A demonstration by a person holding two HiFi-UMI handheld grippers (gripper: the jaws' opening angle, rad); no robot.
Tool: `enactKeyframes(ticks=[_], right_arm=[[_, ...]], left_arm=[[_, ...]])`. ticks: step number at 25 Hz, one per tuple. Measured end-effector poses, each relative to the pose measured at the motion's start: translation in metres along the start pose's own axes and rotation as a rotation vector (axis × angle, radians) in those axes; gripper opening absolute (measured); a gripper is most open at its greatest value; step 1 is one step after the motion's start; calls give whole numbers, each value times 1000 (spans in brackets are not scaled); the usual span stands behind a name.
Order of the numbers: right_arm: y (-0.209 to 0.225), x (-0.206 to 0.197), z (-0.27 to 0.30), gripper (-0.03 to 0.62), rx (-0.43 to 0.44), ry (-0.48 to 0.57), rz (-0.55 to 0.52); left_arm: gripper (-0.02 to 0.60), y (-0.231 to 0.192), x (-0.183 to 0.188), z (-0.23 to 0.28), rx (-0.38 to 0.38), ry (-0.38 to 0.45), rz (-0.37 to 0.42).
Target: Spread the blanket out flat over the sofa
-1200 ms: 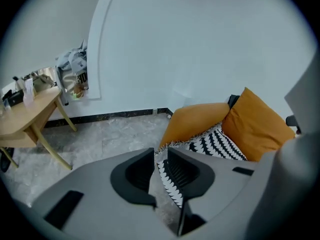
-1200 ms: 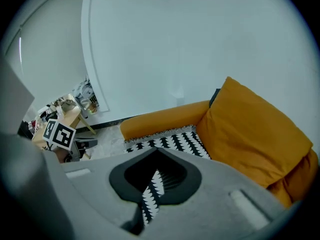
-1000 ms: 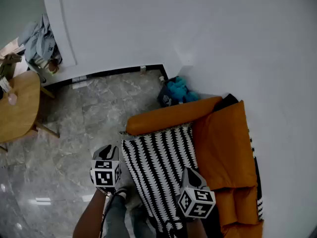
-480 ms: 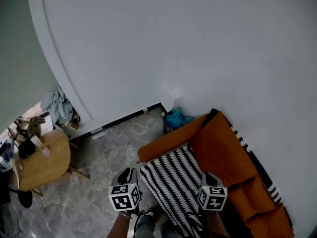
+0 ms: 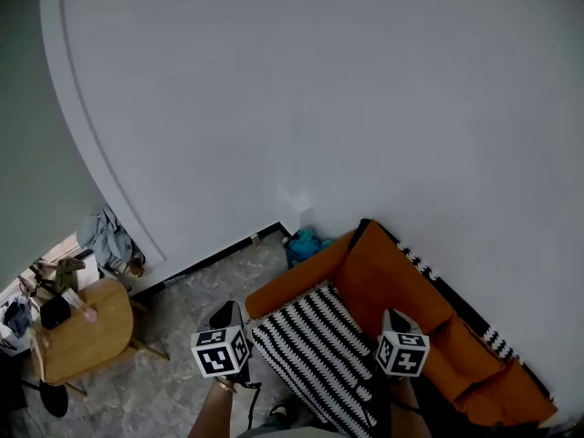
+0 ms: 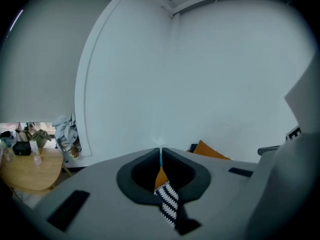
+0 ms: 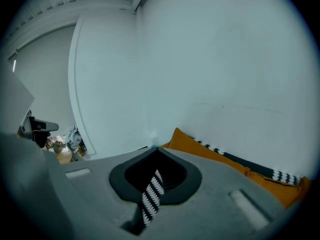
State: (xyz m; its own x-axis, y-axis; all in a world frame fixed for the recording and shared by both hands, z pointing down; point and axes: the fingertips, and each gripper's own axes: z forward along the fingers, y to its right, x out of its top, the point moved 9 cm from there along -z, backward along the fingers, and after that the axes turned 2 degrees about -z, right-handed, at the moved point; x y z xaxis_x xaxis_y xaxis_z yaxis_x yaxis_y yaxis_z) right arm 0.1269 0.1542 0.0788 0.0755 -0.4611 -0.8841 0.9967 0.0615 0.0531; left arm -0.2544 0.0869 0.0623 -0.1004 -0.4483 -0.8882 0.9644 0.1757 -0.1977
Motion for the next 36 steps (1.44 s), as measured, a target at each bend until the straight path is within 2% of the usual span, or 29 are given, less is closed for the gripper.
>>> enactKeyframes(ticks=[7,14,36], right_arm=[[2,7,-8,5,-41,25,23],[-18,20,-14,5,-62,48,-77],[-34,24,-4,5,-52,32,-63]], left_arm=[[15,5,13,1,-54,53,17],[15,3,7,7,-86,26,21],[15,-14,8,21,-101,-8,2]])
